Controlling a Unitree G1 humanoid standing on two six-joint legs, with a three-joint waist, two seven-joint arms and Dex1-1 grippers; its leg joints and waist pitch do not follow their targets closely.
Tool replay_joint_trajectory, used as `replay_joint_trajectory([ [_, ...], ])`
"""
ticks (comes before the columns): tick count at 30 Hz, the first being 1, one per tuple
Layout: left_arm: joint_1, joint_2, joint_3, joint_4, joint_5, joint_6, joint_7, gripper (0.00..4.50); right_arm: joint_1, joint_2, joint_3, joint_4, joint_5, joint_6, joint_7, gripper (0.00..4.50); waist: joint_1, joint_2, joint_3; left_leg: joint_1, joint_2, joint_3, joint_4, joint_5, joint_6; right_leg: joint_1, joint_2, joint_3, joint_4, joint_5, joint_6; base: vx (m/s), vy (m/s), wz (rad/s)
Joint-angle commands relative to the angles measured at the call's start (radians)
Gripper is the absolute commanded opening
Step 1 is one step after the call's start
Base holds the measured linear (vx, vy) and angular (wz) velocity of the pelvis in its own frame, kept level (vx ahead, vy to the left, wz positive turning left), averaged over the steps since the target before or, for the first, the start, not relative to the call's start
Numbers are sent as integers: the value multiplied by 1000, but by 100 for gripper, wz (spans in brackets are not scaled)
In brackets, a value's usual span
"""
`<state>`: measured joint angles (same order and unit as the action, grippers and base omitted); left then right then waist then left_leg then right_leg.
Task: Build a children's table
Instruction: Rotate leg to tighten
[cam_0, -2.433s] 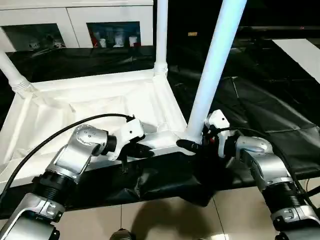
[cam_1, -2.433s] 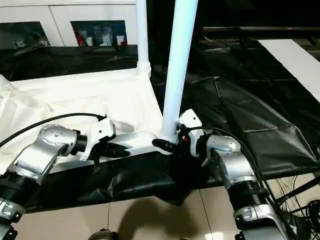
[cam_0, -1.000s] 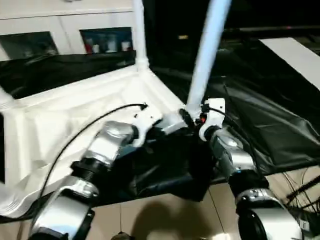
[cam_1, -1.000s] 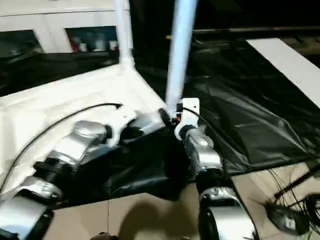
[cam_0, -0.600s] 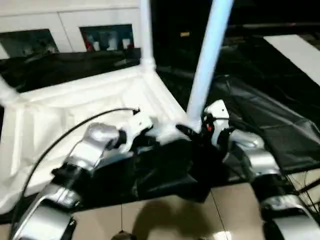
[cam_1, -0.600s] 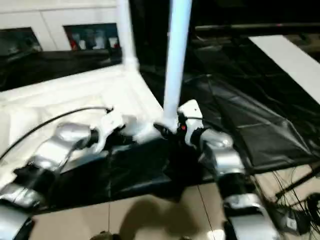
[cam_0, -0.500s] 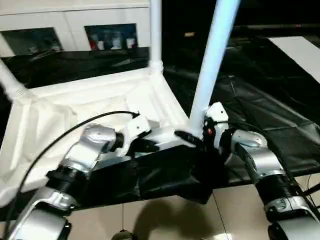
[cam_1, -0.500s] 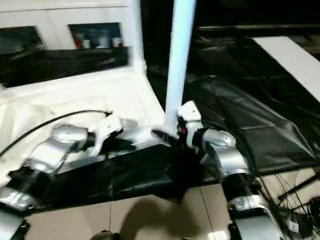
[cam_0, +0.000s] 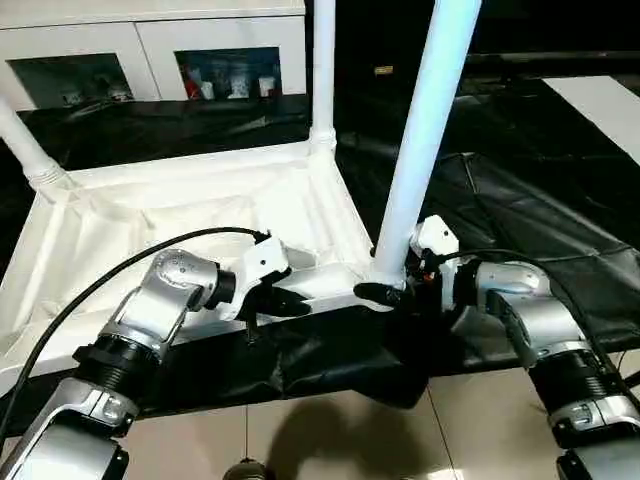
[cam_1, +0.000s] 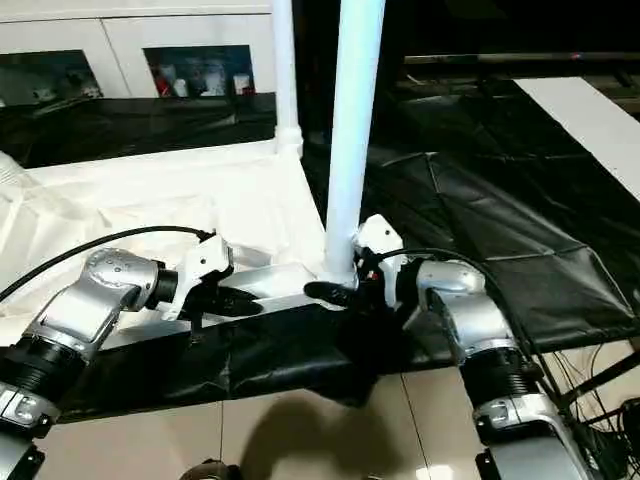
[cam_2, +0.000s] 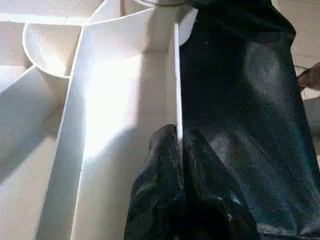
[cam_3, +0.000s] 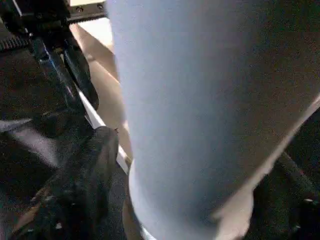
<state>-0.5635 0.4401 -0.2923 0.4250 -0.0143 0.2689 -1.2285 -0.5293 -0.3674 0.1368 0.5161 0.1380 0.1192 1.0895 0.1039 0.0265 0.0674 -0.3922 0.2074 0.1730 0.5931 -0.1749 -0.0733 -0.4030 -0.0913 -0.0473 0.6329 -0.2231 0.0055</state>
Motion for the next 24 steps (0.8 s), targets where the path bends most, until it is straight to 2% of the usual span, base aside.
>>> replay_joint_trajectory([
  [1,-13,-10,-11,-39,-20,-17,-18,0,11,0,21,-20,1,3,29,333,-3,-7,-72,18,14,6,-55,-63,104,55,-36,29,-54,121,-299,0,0,0],
  [7,-11,-9,-11,-42,-19,-16,-16,0,22,-10,40,-15,-23,-24,31,281,1,-7,-72,19,14,5,-56,-67,100,55,-36,29,-54,113,-297,0,0,0],
  [8,-10,-9,-12,-44,-19,-15,-16,0,23,-9,42,-12,-26,-29,28,276,1,-1,-70,19,14,5,-56,-72,97,53,-35,29,-55,110,-296,0,0,0],
  [9,-9,-8,-14,-45,-19,-15,-16,0,23,-8,44,-9,-27,-31,25,274,0,-4,-71,18,14,5,-56,-72,94,55,-35,29,-54,116,-297,0,0,0],
  [10,-9,-8,-14,-45,-19,-15,-16,0,23,-8,44,-9,-27,-31,25,271,1,-2,-69,18,14,4,-57,-74,94,53,-35,29,-54,116,-297,0,0,0],
  [16,-8,-15,-10,-40,-17,-17,-6,0,35,0,40,-1,-33,-26,-3,268,-1,-5,-66,19,14,4,-58,-84,93,54,-34,29,-56,113,-296,0,0,0],
  [19,-27,-43,6,5,1,-15,65,0,39,47,-13,38,-12,9,-119,267,-6,-5,-61,18,13,4,-64,-110,80,52,-36,30,-62,61,-288,0,0,0],
  [21,-67,-84,24,79,29,-9,173,0,37,110,-68,80,0,47,-261,267,-10,-5,-58,22,13,4,-67,-132,67,48,-37,31,-66,20,-283,0,0,0],
  [22,-76,-93,27,93,34,-6,193,0,39,122,-74,86,0,51,-285,267,-11,-7,-57,25,14,3,-72,-163,39,49,-39,32,-73,-46,-271,0,0,0],
  [23,-85,-101,30,106,38,-2,213,0,39,133,-78,89,1,56,-304,267,-11,-7,-57,25,14,3,-72,-163,39,49,-39,32,-73,-46,-271,0,0,0],
  [24,-107,-123,38,138,48,6,264,0,39,161,-88,98,3,65,-352,267,-12,-5,-54,27,14,2,-76,-190,24,46,-39,33,-79,-88,-253,0,0,0],
])
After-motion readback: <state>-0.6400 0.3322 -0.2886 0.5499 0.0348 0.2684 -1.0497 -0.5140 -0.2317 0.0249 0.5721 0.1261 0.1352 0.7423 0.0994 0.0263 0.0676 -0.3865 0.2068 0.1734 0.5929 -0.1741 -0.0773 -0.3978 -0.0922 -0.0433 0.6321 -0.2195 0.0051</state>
